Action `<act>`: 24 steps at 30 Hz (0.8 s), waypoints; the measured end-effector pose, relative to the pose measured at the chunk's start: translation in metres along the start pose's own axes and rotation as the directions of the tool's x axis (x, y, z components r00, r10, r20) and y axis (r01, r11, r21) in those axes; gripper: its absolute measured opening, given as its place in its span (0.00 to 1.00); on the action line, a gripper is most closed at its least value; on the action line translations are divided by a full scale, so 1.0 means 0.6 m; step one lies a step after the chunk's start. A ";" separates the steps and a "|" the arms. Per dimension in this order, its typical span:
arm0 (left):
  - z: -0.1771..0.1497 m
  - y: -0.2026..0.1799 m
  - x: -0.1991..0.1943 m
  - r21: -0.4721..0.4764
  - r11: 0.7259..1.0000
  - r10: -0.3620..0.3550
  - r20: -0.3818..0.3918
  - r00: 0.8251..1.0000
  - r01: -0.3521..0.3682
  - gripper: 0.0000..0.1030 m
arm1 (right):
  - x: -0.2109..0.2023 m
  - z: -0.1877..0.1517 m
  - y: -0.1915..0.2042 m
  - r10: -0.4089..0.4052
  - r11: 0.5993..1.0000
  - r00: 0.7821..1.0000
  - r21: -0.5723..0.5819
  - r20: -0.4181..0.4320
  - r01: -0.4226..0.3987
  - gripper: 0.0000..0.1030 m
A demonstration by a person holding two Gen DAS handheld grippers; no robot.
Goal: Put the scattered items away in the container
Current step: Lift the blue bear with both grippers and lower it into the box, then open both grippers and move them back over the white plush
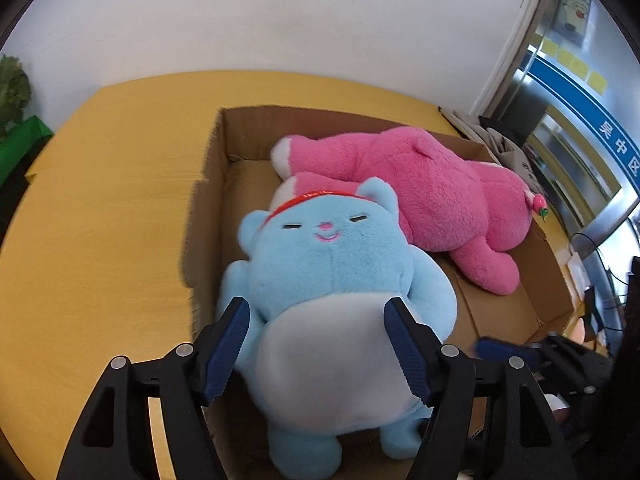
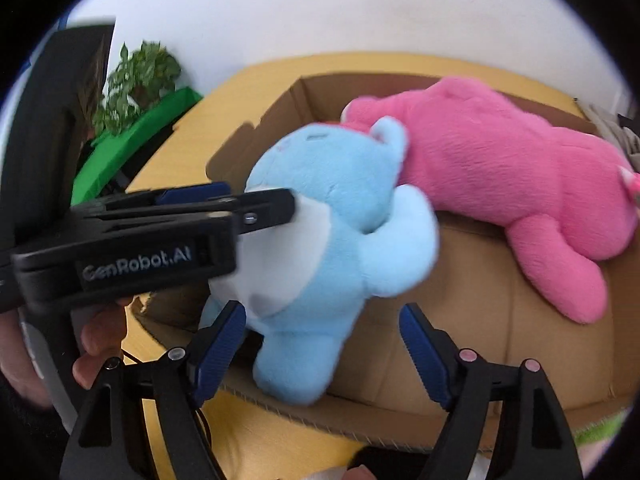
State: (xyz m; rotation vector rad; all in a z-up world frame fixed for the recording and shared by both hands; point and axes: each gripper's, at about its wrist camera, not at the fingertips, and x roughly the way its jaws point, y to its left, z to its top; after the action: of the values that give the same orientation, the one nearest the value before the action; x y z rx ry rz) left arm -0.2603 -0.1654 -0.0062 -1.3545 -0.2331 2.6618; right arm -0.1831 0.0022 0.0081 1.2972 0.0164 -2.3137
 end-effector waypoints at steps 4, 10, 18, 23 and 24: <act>-0.028 -0.015 -0.066 -0.013 0.998 0.056 0.047 0.997 -0.055 0.77 | -0.102 -0.041 -0.034 0.013 0.999 0.995 0.046 0.104 -0.018 0.78; -0.119 -0.104 -0.178 0.000 0.993 0.116 0.147 0.982 -0.117 0.95 | -0.236 -0.110 -0.055 -0.061 0.997 0.970 0.062 0.234 0.048 0.81; -0.248 -0.226 -0.242 0.064 0.989 0.118 0.174 0.978 -0.131 0.96 | -0.300 -0.205 -0.069 -0.225 0.973 0.946 0.105 0.232 0.206 0.81; -0.292 -0.250 -0.268 0.050 0.996 0.070 0.187 0.980 -0.081 0.97 | -0.321 -0.236 -0.057 -0.265 0.964 0.933 0.068 0.246 0.256 0.81; -0.297 -0.249 -0.271 0.038 0.996 0.070 0.188 0.980 -0.078 0.97 | -0.326 -0.242 -0.056 -0.268 0.963 0.930 0.063 0.251 0.260 0.81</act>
State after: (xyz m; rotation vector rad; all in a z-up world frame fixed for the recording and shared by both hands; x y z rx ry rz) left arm -0.0123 -0.0391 0.0483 -1.1224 -0.1443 2.8392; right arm 0.0036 0.1455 0.0787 1.0505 0.0762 -2.7075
